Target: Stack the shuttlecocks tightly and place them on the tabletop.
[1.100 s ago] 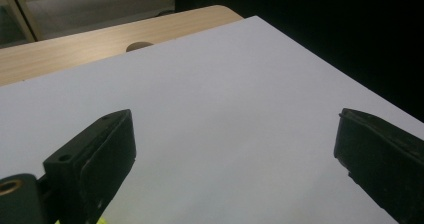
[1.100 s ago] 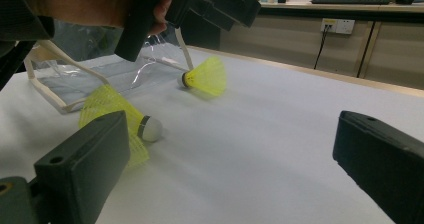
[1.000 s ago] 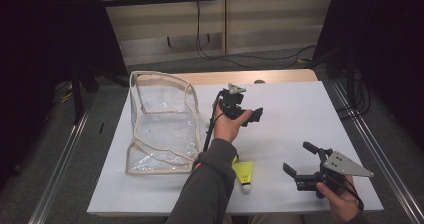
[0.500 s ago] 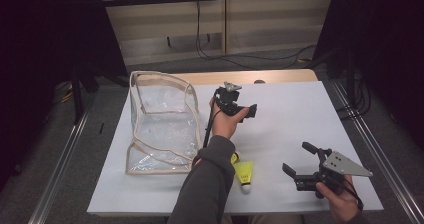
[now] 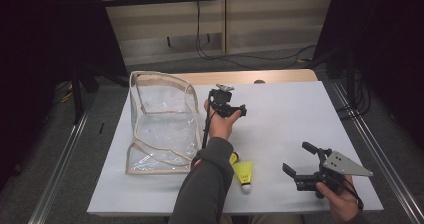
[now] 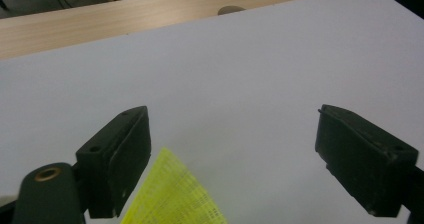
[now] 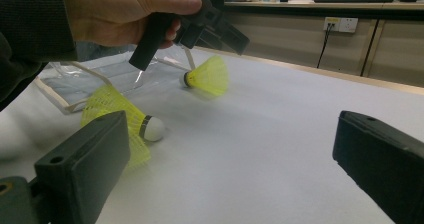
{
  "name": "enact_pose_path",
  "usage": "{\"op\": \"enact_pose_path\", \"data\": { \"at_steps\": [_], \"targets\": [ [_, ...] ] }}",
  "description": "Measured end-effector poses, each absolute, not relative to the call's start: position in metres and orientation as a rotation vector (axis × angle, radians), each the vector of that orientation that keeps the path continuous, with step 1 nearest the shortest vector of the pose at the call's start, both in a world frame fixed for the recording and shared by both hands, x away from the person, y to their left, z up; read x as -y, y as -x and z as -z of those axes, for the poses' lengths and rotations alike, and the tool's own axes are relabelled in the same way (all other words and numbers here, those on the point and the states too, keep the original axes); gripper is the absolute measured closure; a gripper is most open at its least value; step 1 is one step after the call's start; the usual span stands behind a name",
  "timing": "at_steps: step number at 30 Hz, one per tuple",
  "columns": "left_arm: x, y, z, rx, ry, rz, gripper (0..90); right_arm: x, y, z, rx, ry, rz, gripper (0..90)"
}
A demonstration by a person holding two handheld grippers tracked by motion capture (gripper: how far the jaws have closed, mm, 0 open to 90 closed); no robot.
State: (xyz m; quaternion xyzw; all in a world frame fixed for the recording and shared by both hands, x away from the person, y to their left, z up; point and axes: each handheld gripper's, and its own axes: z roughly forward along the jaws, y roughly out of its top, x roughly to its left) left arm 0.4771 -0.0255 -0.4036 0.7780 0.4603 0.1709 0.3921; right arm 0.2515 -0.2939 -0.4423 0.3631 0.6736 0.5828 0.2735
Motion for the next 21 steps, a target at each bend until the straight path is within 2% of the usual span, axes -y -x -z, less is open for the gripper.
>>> {"op": "enact_pose_path", "data": {
  "at_steps": [7,10,14,21],
  "targets": [
    [0.0244,-0.4770,0.4068,-1.204,-1.997,-0.447,25.6,0.2939,-0.2515,0.4424,-1.814,-0.974,-1.567,1.6],
    [0.0232,-0.4774,0.4084,-1.216,-2.007,-0.446,35.1,0.2937,-0.2513,0.4423,-1.815,-0.975,-1.569,1.6],
    [0.0212,-0.4774,0.4111,-1.243,-1.999,-0.449,41.9,0.2945,-0.2516,0.4425,-1.813,-0.974,-1.566,1.6],
    [0.0196,-0.4768,0.4129,-1.266,-1.994,-0.470,49.0,0.2944,-0.2514,0.4423,-1.813,-0.973,-1.568,1.6]
  ]
}}
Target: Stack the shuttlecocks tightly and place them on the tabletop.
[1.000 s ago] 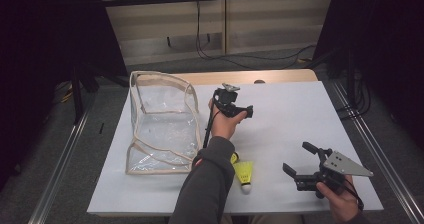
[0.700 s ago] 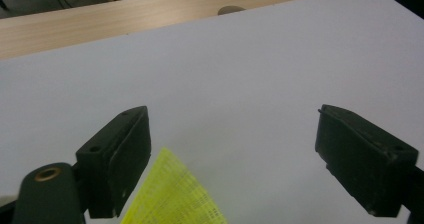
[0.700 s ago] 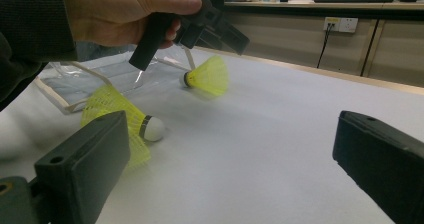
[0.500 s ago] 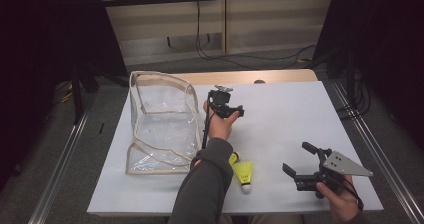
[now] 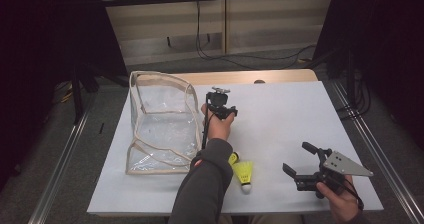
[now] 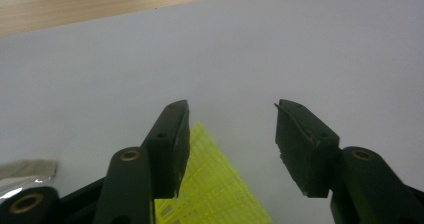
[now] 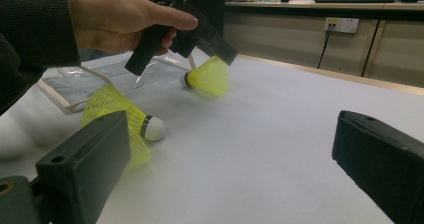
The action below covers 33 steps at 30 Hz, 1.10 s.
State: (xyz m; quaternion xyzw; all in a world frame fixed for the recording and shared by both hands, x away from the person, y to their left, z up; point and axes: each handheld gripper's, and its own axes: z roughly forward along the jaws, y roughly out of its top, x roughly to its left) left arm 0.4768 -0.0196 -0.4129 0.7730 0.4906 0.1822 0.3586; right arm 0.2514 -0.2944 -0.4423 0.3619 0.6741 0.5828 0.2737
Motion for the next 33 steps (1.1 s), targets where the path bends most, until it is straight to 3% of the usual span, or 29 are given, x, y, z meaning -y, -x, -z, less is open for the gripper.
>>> {"op": "enact_pose_path", "data": {
  "at_steps": [18,21,33],
  "targets": [
    [0.0170,-0.4761,0.4201,-1.286,-2.023,-0.447,68.4,0.2948,-0.2515,0.4423,-1.815,-0.970,-1.568,1.6],
    [0.0162,-0.4759,0.4175,-1.276,-2.011,-0.443,77.9,0.2955,-0.2517,0.4422,-1.812,-0.968,-1.566,1.6],
    [0.0170,-0.4743,0.4138,-1.272,-2.012,-0.412,88.2,0.2955,-0.2518,0.4422,-1.810,-0.969,-1.572,1.6]
  ]
}}
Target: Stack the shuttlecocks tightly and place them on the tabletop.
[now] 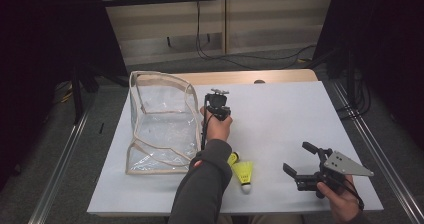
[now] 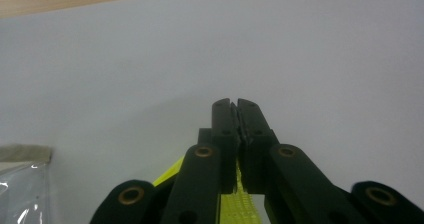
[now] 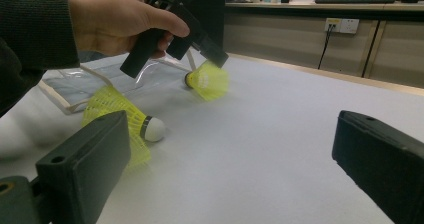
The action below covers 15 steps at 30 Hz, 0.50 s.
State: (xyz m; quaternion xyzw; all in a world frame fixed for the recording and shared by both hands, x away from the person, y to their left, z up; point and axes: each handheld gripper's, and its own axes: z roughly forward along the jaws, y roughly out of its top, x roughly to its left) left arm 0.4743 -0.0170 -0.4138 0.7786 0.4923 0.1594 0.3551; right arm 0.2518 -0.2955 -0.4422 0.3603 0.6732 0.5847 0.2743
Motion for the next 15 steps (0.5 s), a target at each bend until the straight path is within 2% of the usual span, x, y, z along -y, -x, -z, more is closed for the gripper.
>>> {"op": "enact_pose_path", "data": {
  "at_steps": [15],
  "targets": [
    [0.0175,-0.4730,0.4088,-1.263,-2.000,-0.418,90.0,0.2955,-0.2519,0.4422,-1.810,-0.971,-1.574,1.6]
  ]
}}
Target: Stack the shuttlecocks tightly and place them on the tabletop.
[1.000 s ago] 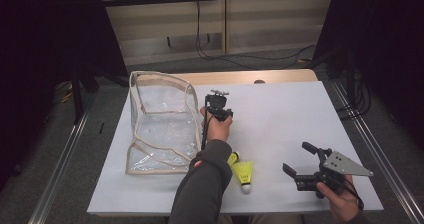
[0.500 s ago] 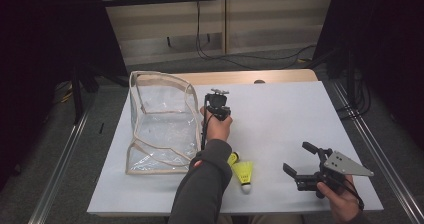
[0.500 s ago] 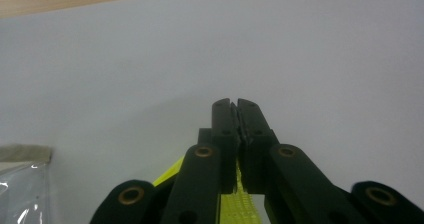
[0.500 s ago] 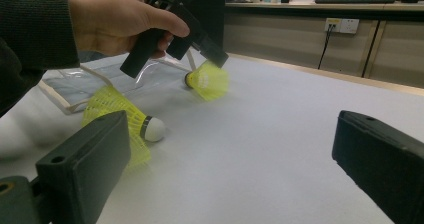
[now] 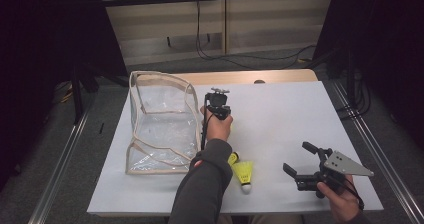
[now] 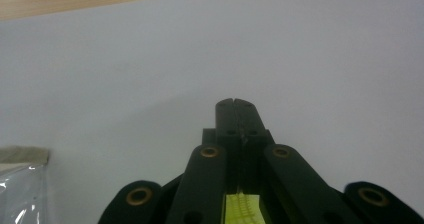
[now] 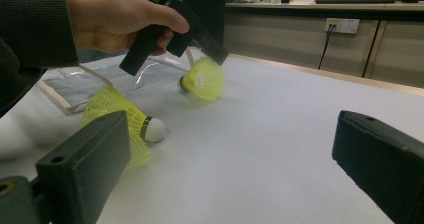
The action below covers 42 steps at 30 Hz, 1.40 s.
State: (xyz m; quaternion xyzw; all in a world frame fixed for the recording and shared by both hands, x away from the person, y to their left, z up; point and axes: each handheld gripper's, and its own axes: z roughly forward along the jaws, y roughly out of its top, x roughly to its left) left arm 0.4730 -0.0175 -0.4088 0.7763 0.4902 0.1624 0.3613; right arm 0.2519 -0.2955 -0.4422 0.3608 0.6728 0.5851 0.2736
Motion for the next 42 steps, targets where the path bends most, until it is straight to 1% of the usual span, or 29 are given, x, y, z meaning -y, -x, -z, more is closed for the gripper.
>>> {"op": "enact_pose_path", "data": {
  "at_steps": [7,16,42],
  "targets": [
    [0.020,-0.471,0.405,-1.260,-1.975,-0.410,90.0,0.296,-0.252,0.442,-1.809,-0.969,-1.573,1.5],
    [0.024,-0.470,0.407,-1.231,-1.982,-0.387,90.0,0.296,-0.252,0.442,-1.812,-0.971,-1.572,1.6],
    [0.029,-0.471,0.411,-1.226,-1.967,-0.348,89.9,0.296,-0.252,0.442,-1.812,-0.967,-1.569,1.5]
  ]
}}
